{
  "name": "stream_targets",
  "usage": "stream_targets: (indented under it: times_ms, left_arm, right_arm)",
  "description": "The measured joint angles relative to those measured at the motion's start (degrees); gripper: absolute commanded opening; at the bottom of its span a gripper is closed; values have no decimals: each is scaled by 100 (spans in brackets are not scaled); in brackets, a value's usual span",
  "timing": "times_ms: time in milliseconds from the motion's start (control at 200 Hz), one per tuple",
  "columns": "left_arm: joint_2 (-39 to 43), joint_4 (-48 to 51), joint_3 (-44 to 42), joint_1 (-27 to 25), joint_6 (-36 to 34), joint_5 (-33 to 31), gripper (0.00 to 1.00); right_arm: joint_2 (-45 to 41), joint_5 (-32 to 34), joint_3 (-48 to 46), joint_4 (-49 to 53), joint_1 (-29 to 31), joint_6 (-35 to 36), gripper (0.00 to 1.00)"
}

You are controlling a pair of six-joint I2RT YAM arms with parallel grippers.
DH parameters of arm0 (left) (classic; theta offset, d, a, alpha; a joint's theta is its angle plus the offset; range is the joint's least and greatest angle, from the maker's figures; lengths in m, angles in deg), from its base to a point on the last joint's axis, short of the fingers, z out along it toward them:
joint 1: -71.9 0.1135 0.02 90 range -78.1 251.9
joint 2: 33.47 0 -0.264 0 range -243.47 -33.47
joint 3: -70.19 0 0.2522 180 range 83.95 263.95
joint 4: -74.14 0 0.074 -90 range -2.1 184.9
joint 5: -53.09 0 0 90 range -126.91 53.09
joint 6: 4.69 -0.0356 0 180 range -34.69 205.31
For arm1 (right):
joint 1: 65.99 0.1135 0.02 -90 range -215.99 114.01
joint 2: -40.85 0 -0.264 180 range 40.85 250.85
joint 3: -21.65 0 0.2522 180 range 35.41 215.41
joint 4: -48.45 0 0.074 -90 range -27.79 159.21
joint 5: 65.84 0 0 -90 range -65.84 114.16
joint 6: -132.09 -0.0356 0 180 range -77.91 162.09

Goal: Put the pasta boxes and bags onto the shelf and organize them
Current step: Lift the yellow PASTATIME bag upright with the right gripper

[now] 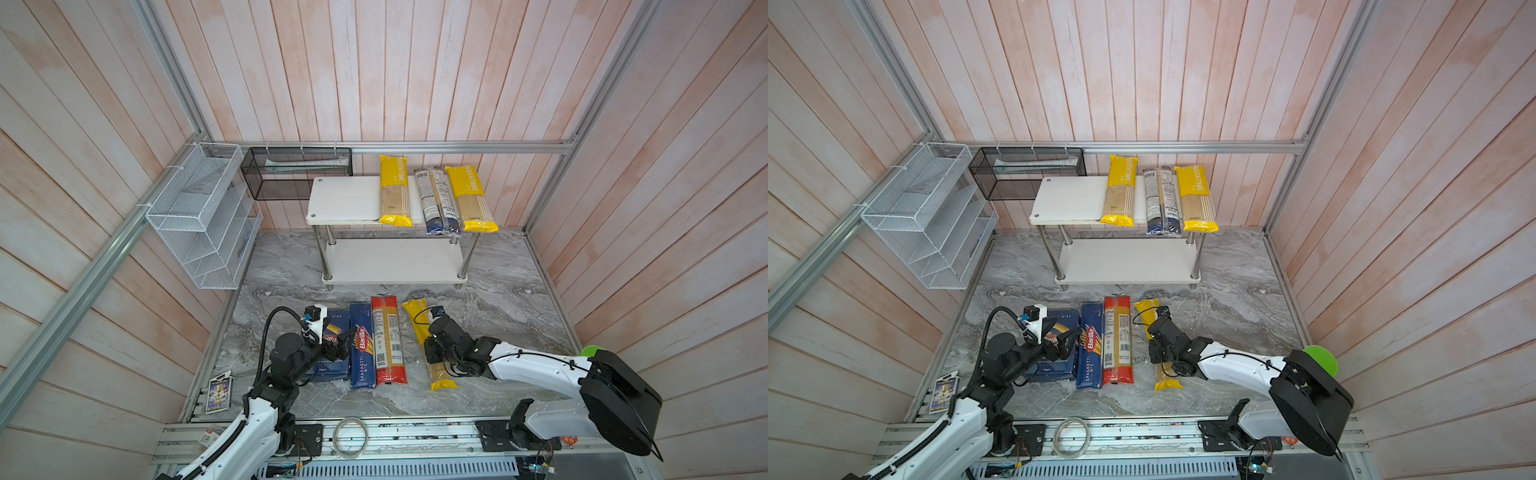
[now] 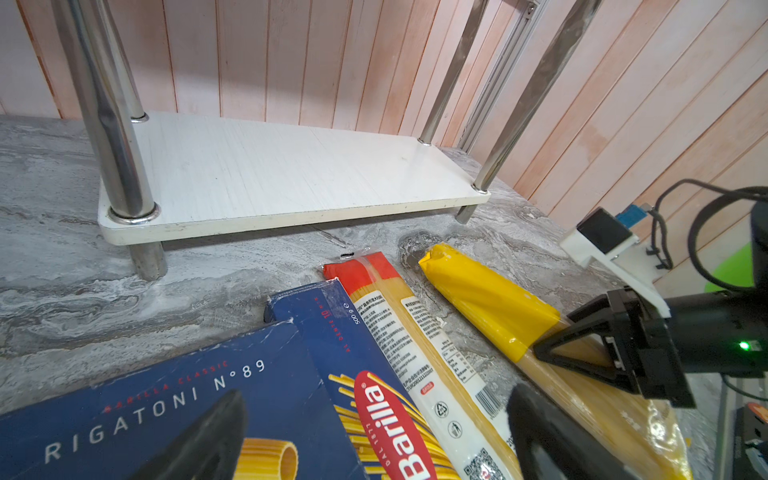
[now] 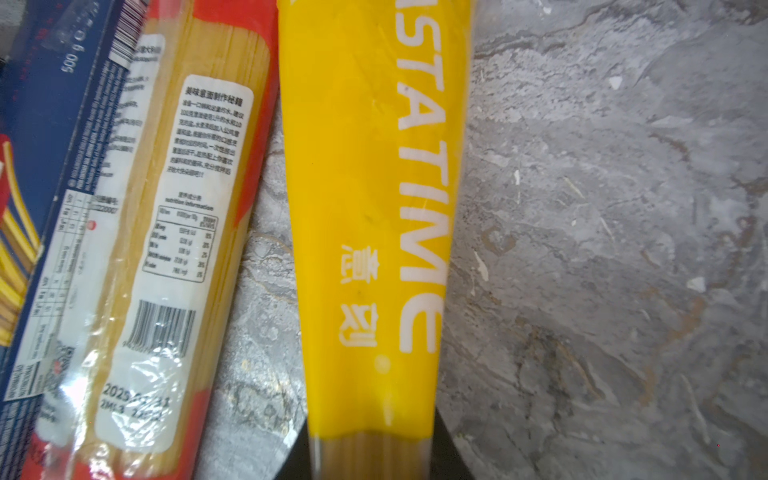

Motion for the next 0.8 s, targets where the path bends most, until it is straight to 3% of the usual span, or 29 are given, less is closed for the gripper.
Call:
stream_targets:
  times_ms: [490,795]
  left_arm:
    - [494,13,-15,0,44,-339,100]
    - [734,103,-68,0,120,-570,100]
  right_arm:
    - [-739,-125,-28,-22,118,210,12]
    - [-743,-205,551,168,529,400,12]
